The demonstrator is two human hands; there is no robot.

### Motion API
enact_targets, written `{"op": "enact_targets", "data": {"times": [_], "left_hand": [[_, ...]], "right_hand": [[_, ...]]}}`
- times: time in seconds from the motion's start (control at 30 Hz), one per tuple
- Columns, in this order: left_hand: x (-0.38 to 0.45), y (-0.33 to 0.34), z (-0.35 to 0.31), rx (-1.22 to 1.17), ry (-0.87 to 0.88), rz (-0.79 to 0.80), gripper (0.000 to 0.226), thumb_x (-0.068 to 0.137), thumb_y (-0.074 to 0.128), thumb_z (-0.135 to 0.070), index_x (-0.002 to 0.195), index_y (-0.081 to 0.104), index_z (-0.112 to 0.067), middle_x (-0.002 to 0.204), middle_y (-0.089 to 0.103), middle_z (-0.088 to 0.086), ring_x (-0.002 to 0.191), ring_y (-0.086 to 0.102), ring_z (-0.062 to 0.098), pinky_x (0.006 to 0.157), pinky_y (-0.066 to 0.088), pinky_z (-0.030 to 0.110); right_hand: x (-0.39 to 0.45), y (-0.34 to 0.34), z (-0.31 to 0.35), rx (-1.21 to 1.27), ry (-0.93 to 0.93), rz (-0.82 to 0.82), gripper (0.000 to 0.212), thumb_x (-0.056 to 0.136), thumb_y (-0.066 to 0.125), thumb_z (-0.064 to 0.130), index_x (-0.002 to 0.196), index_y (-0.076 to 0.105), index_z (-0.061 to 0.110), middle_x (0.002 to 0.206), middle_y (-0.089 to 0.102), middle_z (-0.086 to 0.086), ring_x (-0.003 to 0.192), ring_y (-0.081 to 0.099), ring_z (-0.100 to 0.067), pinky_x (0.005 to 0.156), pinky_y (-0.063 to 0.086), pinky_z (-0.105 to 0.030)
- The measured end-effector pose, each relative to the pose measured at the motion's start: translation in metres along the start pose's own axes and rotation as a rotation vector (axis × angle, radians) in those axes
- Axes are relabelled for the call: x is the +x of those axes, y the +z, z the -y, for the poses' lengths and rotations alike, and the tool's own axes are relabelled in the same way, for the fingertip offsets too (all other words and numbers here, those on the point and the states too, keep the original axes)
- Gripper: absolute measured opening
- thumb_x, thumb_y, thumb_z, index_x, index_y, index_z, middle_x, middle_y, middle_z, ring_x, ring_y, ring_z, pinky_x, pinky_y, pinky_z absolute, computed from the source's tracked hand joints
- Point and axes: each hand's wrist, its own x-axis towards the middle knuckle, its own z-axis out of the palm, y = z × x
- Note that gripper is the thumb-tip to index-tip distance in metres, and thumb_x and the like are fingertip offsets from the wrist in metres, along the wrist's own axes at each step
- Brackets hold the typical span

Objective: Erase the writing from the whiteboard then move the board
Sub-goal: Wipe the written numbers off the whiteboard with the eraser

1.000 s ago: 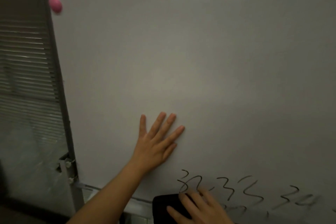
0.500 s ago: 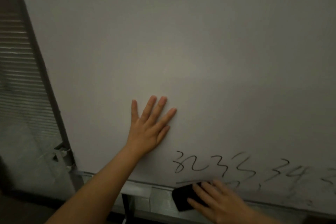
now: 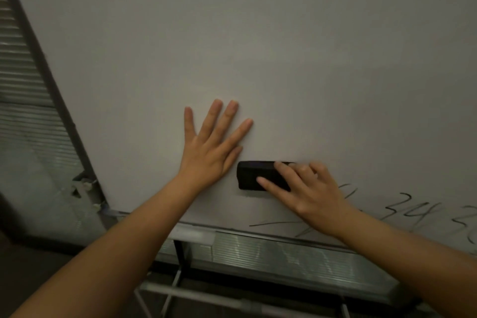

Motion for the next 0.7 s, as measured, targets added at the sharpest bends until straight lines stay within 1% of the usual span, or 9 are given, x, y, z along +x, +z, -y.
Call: {"op": "enact_targets", "data": {"times": [0.13,0.23,0.3,0.37,0.43,0.5,0.57,0.63,0.7], "left_hand": [[0.001,0.0,0.002,0.005,0.003,0.009,0.057,0.105,0.027,-0.038,0.156,0.005,-0.029,0.162,-0.014,0.001,0.149,-0.009,0.024,0.112,-0.006,0.062],[0.0,-0.001,0.003,0.006,0.0,0.003,0.058,0.104,0.029,-0.037,0.156,0.005,-0.029,0.162,-0.014,0.001,0.149,-0.009,0.024,0.112,-0.007,0.061],[-0.001,-0.001,0.003,0.003,0.007,-0.001,0.058,0.104,0.03,-0.037,0.156,0.006,-0.028,0.162,-0.013,0.001,0.149,-0.009,0.024,0.112,-0.007,0.062],[0.0,-0.001,0.003,0.004,0.004,0.0,0.058,0.104,0.03,-0.037,0.156,0.006,-0.029,0.162,-0.013,0.001,0.149,-0.008,0.024,0.112,-0.007,0.062],[0.0,0.0,0.002,0.004,-0.003,-0.004,0.057,0.105,0.029,-0.037,0.156,0.006,-0.029,0.162,-0.013,0.001,0.149,-0.008,0.024,0.112,-0.006,0.062],[-0.001,0.0,0.001,-0.002,-0.01,-0.005,0.057,0.105,0.029,-0.037,0.156,0.006,-0.029,0.162,-0.013,0.001,0.149,-0.008,0.024,0.112,-0.005,0.063],[-0.001,0.0,0.003,-0.002,-0.011,0.001,0.057,0.105,0.029,-0.037,0.156,0.005,-0.029,0.162,-0.014,0.001,0.149,-0.008,0.024,0.112,-0.005,0.063],[-0.001,0.001,0.003,0.005,-0.015,0.007,0.058,0.105,0.029,-0.037,0.156,0.005,-0.029,0.162,-0.015,0.001,0.149,-0.01,0.024,0.112,-0.007,0.062],[-0.001,0.001,0.001,0.009,-0.021,0.008,0.057,0.105,0.027,-0.038,0.156,0.004,-0.029,0.161,-0.016,0.001,0.148,-0.011,0.024,0.112,-0.009,0.061]], "right_hand": [[-0.007,0.004,0.011,-0.002,-0.042,0.043,0.037,0.101,0.028,0.002,0.126,0.051,0.015,0.115,0.047,-0.022,0.087,0.045,-0.03,0.075,0.032,-0.039],[-0.036,0.012,0.029,0.016,-0.202,0.142,0.038,0.1,0.025,0.002,0.129,0.049,0.011,0.116,0.045,-0.022,0.09,0.044,-0.032,0.08,0.034,-0.042],[-0.059,0.014,0.039,0.013,-0.318,0.225,0.037,0.096,0.041,0.008,0.13,0.055,0.011,0.116,0.045,-0.022,0.093,0.044,-0.034,0.084,0.034,-0.043],[-0.074,0.013,0.042,0.02,-0.372,0.28,0.042,0.086,0.057,0.014,0.127,0.061,0.013,0.115,0.046,-0.021,0.094,0.045,-0.034,0.085,0.034,-0.043],[-0.077,0.012,0.038,0.036,-0.39,0.299,0.04,0.087,0.055,0.014,0.126,0.062,0.014,0.114,0.046,-0.021,0.093,0.045,-0.035,0.085,0.034,-0.043],[-0.066,0.012,0.026,0.068,-0.368,0.26,0.04,0.092,0.04,0.009,0.128,0.057,0.013,0.114,0.045,-0.021,0.093,0.044,-0.034,0.085,0.033,-0.043],[-0.043,0.007,0.008,0.073,-0.246,0.161,0.038,0.097,0.032,0.001,0.128,0.052,0.013,0.115,0.046,-0.021,0.09,0.044,-0.031,0.08,0.034,-0.041],[-0.022,0.0,-0.009,0.044,-0.105,0.059,0.038,0.099,0.034,0.0,0.127,0.055,0.015,0.114,0.049,-0.021,0.088,0.045,-0.029,0.075,0.033,-0.04],[-0.011,-0.006,-0.015,0.022,-0.028,0.009,0.038,0.098,0.039,0.0,0.125,0.06,0.017,0.114,0.051,-0.02,0.085,0.045,-0.029,0.072,0.031,-0.039]]}}
